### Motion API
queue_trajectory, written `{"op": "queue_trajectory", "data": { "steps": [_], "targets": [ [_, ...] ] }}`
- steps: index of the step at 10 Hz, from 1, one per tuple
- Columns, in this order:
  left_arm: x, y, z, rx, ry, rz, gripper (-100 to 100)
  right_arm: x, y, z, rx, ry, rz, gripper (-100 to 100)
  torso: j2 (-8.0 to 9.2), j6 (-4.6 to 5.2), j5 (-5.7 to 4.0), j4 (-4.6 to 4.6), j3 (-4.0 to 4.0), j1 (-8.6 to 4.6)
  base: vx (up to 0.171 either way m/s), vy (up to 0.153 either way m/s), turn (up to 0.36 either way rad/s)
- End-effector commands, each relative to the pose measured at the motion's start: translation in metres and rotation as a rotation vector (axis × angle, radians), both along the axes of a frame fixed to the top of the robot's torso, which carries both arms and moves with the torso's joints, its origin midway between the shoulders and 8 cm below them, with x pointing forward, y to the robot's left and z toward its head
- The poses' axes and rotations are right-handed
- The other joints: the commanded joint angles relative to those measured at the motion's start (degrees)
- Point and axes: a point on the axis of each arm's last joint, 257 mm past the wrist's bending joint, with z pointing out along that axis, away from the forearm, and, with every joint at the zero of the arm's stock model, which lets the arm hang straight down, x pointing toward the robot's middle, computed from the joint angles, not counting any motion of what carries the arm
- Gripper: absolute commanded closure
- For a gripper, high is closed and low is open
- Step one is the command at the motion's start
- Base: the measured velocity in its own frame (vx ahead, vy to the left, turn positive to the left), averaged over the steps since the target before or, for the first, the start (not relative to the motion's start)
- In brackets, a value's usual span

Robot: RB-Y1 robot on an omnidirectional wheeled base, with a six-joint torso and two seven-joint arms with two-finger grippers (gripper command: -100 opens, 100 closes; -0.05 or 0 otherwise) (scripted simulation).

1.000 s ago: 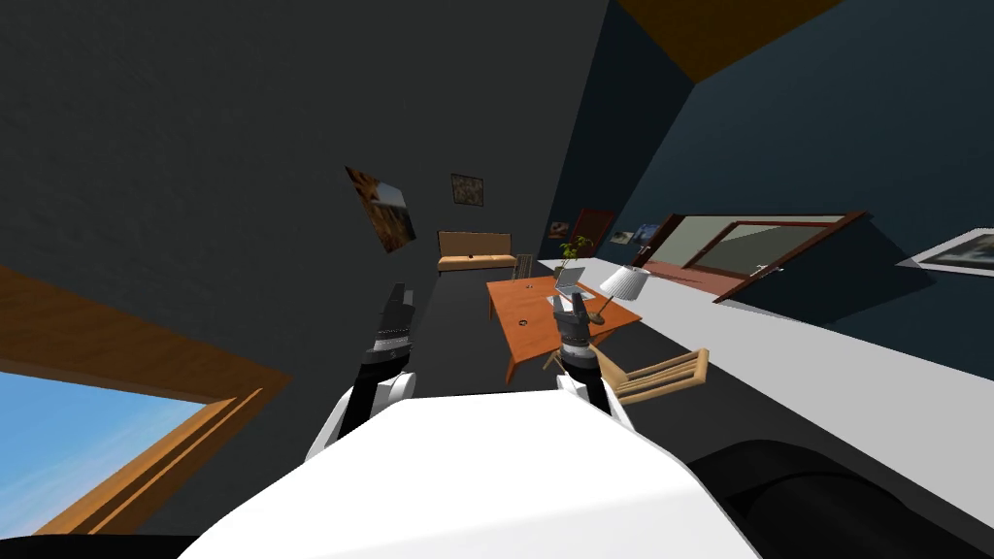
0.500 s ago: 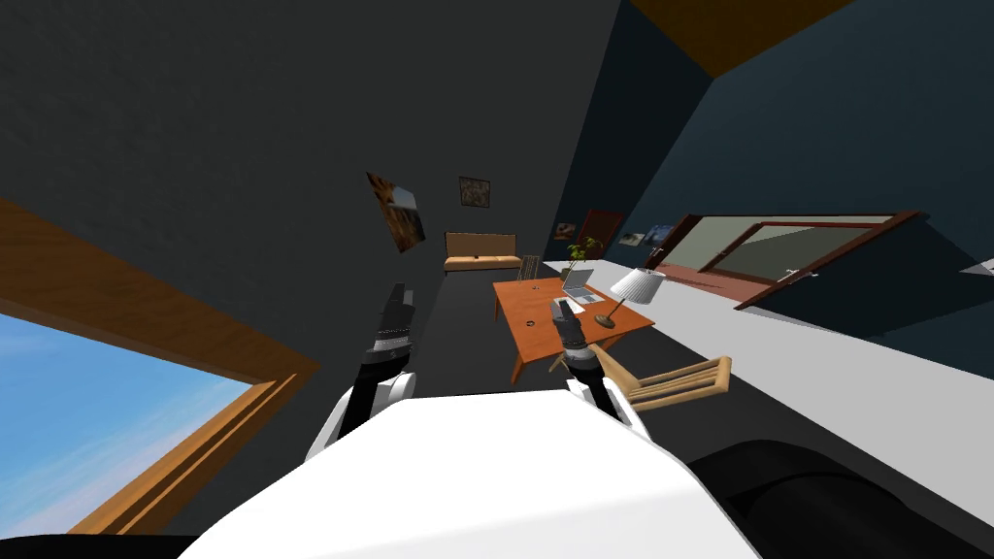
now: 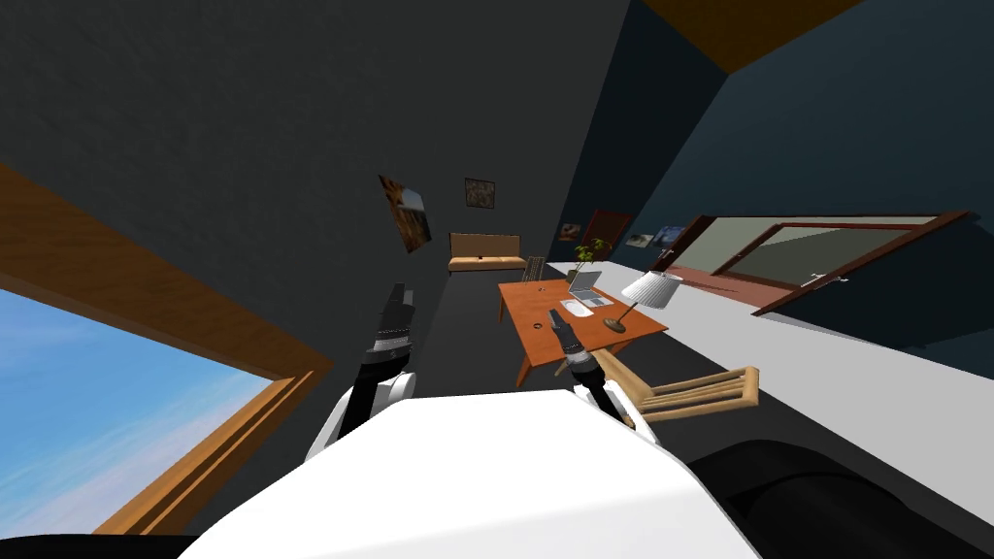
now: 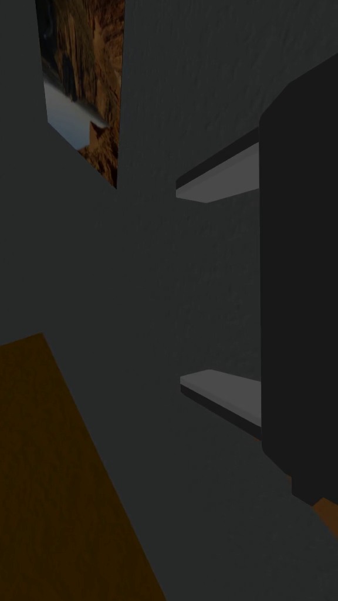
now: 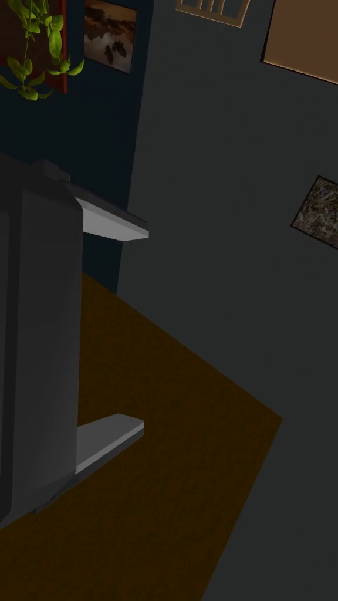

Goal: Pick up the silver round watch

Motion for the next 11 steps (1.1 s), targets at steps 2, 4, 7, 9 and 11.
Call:
{"op": "queue_trajectory", "data": {
  "steps": [2,4,7,9,11],
  "targets": [
    [0.0,0.0,0.0,0.0,0.0,0.0,0,0.003,-0.012,-0.033,-0.087,0.076,-0.013,-100,-0.15,0.0,0.01,-0.03,-0.08,0.03,0.093,0.09,0.018],
    [0.0,0.0,0.0,0.0,0.0,0.0,0,0.004,-0.018,-0.054,-0.137,0.124,-0.02,-100,-0.08,0.0,-0.02,-0.02,-0.05,-0.1,0.053,0.055,0.017],
    [0.0,0.0,0.0,0.0,0.0,0.0,0,0.002,-0.035,-0.1,-0.237,0.229,-0.036,-100,-0.26,0.01,-0.01,-0.05,-0.14,-0.08,0.108,0.058,0.013],
    [0.0,0.0,0.0,0.0,0.0,0.0,0,-0.001,-0.045,-0.124,-0.287,0.286,-0.044,-100,-0.25,0.0,-0.03,-0.06,-0.15,-0.16,0.099,0.045,0.005],
    [0.0,0.0,0.0,0.0,0.0,0.0,0,-0.011,-0.066,-0.166,-0.37,0.393,-0.06,-100,-0.19,0.01,-0.03,-0.04,-0.11,-0.19,0.131,0.048,-0.004]
  ]
}}
